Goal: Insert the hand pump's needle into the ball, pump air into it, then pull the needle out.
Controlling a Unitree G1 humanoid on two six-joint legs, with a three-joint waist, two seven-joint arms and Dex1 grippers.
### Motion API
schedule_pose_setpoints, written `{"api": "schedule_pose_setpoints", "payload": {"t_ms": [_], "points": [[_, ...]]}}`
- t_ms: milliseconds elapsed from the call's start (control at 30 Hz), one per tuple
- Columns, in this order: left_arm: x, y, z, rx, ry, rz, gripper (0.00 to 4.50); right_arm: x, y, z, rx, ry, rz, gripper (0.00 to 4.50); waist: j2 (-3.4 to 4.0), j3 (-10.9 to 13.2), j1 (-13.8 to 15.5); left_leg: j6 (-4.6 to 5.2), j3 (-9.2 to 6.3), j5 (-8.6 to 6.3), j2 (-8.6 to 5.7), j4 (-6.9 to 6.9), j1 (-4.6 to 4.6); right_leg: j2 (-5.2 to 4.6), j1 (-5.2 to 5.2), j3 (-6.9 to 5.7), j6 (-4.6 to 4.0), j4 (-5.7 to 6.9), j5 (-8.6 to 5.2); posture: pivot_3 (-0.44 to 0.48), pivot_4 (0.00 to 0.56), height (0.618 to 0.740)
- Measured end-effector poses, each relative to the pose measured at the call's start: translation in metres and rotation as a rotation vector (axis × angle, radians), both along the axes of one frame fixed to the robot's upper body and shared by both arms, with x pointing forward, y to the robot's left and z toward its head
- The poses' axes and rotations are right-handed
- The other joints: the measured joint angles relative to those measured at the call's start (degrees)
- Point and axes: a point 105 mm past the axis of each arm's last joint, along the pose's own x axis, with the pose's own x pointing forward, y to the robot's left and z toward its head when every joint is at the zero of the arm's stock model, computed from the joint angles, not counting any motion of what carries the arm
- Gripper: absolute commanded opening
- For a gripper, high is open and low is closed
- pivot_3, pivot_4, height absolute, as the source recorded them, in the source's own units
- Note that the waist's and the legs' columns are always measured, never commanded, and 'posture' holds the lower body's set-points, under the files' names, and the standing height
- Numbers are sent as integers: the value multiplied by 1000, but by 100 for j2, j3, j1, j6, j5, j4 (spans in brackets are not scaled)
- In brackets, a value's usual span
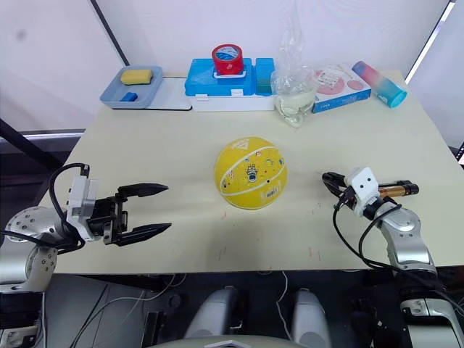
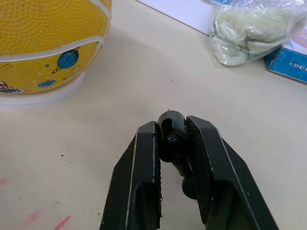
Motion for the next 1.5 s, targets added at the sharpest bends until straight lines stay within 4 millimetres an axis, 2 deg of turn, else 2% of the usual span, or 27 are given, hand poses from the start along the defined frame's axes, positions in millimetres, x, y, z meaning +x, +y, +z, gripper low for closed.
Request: {"api": "schedule_pose_setpoints", "payload": {"t_ms": [67,100,267,300,433,500,633,833,967,1067,1300,1500], "points": [[-1,1,1,1,-10,-1,4500,0,-1,-1,-2,3,-4,1394,0,0,-1,0,1,0,1,0,0,1,0,1,-8,0,5,0,150,739],[-1,2,2,1,-14,-1,4500,0,-1,-1,-1,3,-5,1618,0,0,-1,0,1,0,1,0,0,2,0,1,-11,0,7,0,150,739],[-2,7,-3,-6,-15,5,4500,1,-3,2,12,-3,-9,4193,1,0,-9,0,5,0,8,0,2,8,-1,3,-9,0,5,0,150,739],[-2,8,-4,-11,-13,8,4500,0,-4,5,23,-12,-10,4422,2,1,-6,0,5,0,8,0,2,8,-1,3,-9,0,5,0,150,739],[-1,9,-7,-21,-16,23,4500,-9,-12,20,56,-45,1,4422,1,1,11,0,4,0,9,0,2,8,0,3,-11,-1,7,0,150,739],[0,8,-11,-40,-8,46,4500,-17,-18,19,83,-31,1,4422,1,1,10,-1,5,-1,9,0,2,8,1,3,-14,-1,9,0,150,739],[2,9,-18,-80,6,115,4500,-36,-24,7,139,46,40,4422,2,1,1,0,11,-1,11,0,11,8,4,9,-17,1,11,0,150,739],[-2,11,-52,-128,79,283,4500,-61,-45,-4,185,121,70,4422,-1,1,-1,0,19,-2,15,0,23,9,8,18,-7,2,6,0,150,739],[-2,14,-61,-115,79,356,4500,-66,-54,-10,211,150,69,4422,0,1,2,-1,18,-3,16,-1,24,9,6,18,-10,2,7,0,150,739],[-4,20,-75,-98,110,438,4500,-71,-72,-22,230,187,20,4422,-1,1,11,-1,20,-4,15,-1,22,8,5,19,-11,-2,7,0,150,739],[-11,24,-96,-92,144,537,4500,-84,-104,-44,228,217,-64,4422,-2,-1,1,-2,20,-4,17,-1,26,8,3,19,-11,0,7,0,150,739],[-13,24,-105,-60,152,576,4500,-91,-113,-51,216,204,-84,4422,-2,-1,4,-2,21,-4,17,-1,26,7,2,21,-11,0,7,0,150,739]]}}
